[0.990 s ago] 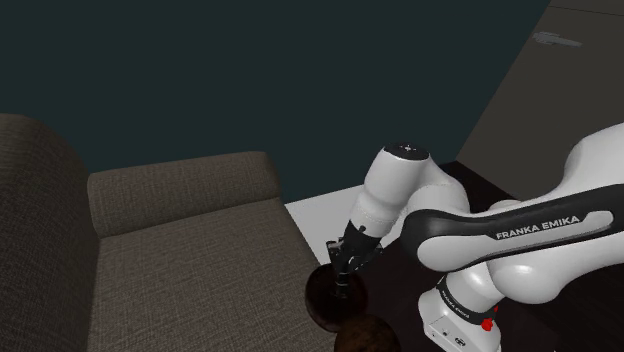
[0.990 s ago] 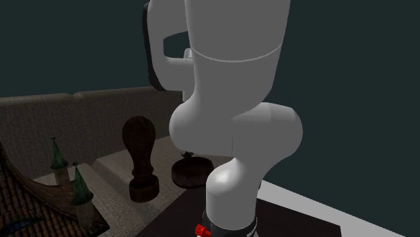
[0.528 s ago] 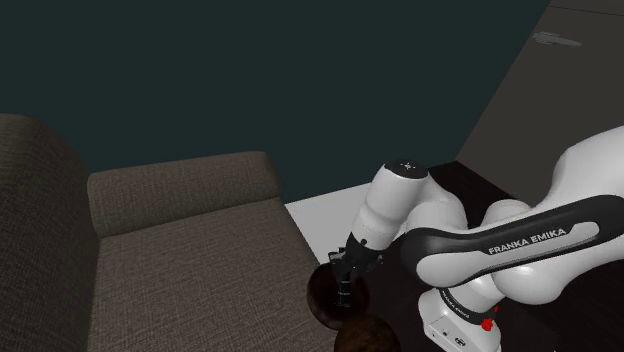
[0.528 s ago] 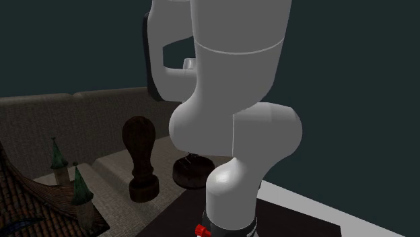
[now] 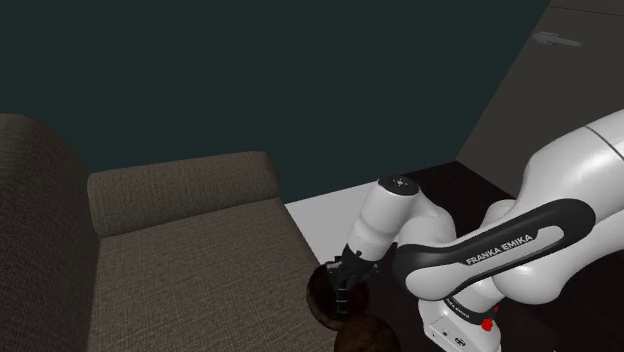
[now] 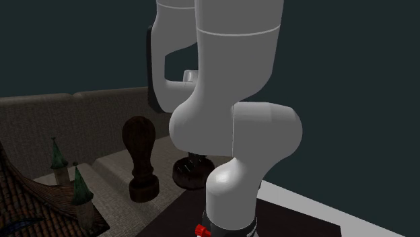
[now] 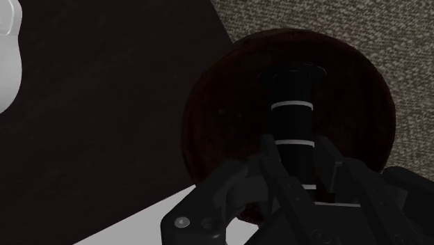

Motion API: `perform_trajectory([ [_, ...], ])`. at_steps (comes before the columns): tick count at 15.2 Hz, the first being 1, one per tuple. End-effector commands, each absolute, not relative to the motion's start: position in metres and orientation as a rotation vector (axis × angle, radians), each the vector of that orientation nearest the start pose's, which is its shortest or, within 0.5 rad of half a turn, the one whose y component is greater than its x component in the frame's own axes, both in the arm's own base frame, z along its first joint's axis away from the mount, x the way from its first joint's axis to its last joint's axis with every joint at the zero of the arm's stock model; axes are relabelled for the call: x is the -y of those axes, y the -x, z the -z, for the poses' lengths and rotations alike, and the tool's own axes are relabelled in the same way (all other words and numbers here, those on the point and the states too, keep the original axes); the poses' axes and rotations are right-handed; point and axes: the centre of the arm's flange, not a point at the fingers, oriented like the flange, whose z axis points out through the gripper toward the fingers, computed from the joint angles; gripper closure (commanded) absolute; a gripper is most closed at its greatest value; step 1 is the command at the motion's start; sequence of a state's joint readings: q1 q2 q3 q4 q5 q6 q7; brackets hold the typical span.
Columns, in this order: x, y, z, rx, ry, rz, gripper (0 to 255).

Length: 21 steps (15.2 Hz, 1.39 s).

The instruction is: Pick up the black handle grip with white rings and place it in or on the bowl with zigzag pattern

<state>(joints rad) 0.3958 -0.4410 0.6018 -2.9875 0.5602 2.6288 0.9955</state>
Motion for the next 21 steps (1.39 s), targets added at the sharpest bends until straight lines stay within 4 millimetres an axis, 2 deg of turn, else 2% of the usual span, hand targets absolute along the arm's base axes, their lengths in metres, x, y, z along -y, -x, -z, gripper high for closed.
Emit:
perform_trajectory([
  [1,-0.237,-0.206,-0.263,-0.793,2.957,0.013,255],
  [5,-0.237,-0.206,-0.263,-0.793,2.957,0.013,255],
  [6,-0.237,-0.206,-0.263,-0.793,2.957,0.013,0],
  [11,-0.237,-0.206,-0.263,-0.793,2.957,0.013,0],
  [15,-0.233,-0.205,-0.312,-0.793,2.957,0.013,0],
  [21,-0.233,-0.205,-0.312,-0.793,2.957,0.013,0],
])
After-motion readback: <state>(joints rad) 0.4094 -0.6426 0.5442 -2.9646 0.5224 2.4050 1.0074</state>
